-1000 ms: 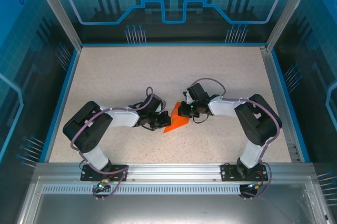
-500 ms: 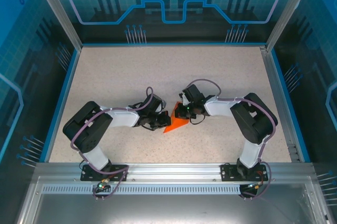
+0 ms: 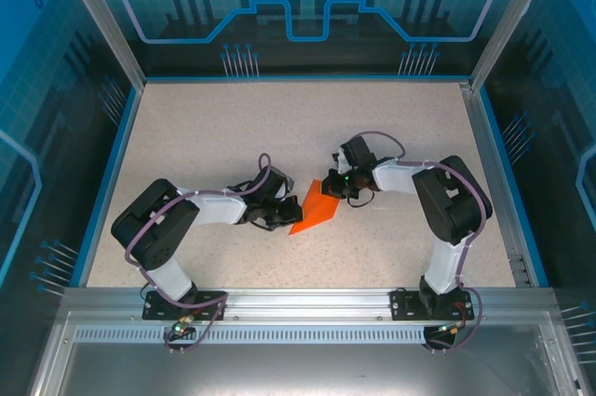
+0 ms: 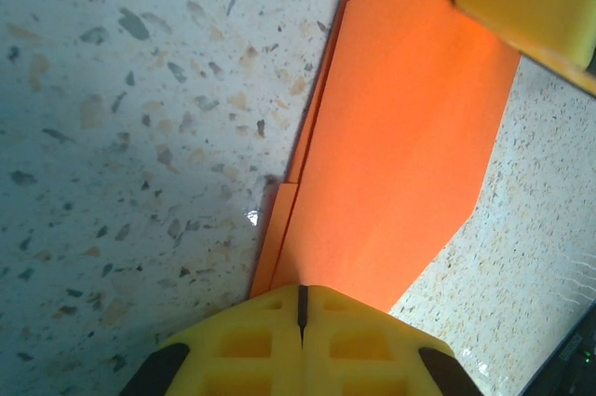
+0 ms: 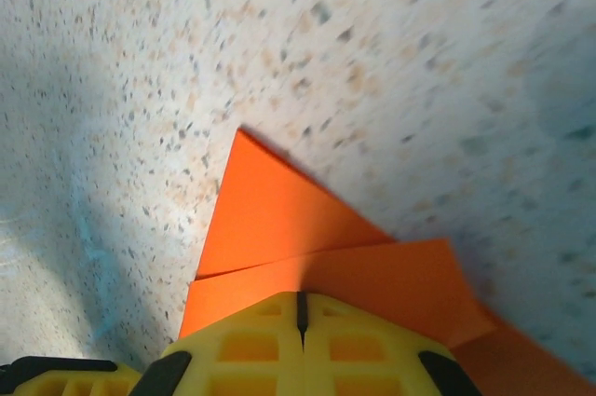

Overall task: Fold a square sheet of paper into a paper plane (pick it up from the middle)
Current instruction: Fourth fold the wing at the center of the table.

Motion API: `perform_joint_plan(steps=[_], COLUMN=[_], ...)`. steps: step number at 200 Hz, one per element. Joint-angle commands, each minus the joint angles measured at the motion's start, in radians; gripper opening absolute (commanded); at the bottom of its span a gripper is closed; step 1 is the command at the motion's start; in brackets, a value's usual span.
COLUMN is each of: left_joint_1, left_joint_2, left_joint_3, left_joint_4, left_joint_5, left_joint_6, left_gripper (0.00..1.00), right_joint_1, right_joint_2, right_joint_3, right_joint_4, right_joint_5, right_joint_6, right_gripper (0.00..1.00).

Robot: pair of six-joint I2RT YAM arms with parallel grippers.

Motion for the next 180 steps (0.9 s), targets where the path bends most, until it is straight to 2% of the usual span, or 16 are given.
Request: perform_joint_plan(steps=[1, 27, 55, 78, 102, 148, 180], left_joint_1=[-0.005, -0.005, -0.006, -0.006, -0.005, -0.006, -0.005], left_joint_2=[0.041, 0.041, 0.037, 0.041, 0.044, 0.049, 0.048], left_joint_3=[-0.054, -0.053, -0.052, -0.048, -0.046, -0.042, -0.042], left_joint_4=[-0.19, -0.19, -0.192, -0.196, -0.195, -0.2, -0.201], left_joint_5=[-0.081, -0.081, -0.084, -0.085, -0.085, -0.085, -0.087], left_joint_6=[0.024, 0.027, 0.029, 0.031, 0.031, 0.032, 0.033], left_gripper=[0.0, 0.0, 0.0, 0.0, 0.0, 0.0, 0.0], right_joint_1=[-0.086, -0.133, -0.128, -0.08, 0.007, 0.155, 0.176], right_joint_2=[0.054, 0.055, -0.036, -0.12, -0.144, -0.101, -0.057], right_joint_3=[0.018, 0.017, -0.005, -0.018, -0.04, -0.071, -0.073], right_joint_4=[0.019, 0.077, 0.135, 0.116, 0.097, 0.128, 0.137], right_joint_5=[0.081, 0.025, -0.042, -0.042, -0.028, -0.049, -0.078], right_joint_6=[-0.048, -0.07, -0.097, -0.122, -0.113, -0.072, -0.069], right_gripper=[0.0, 0.0, 0.01, 0.01, 0.01, 0.01, 0.0])
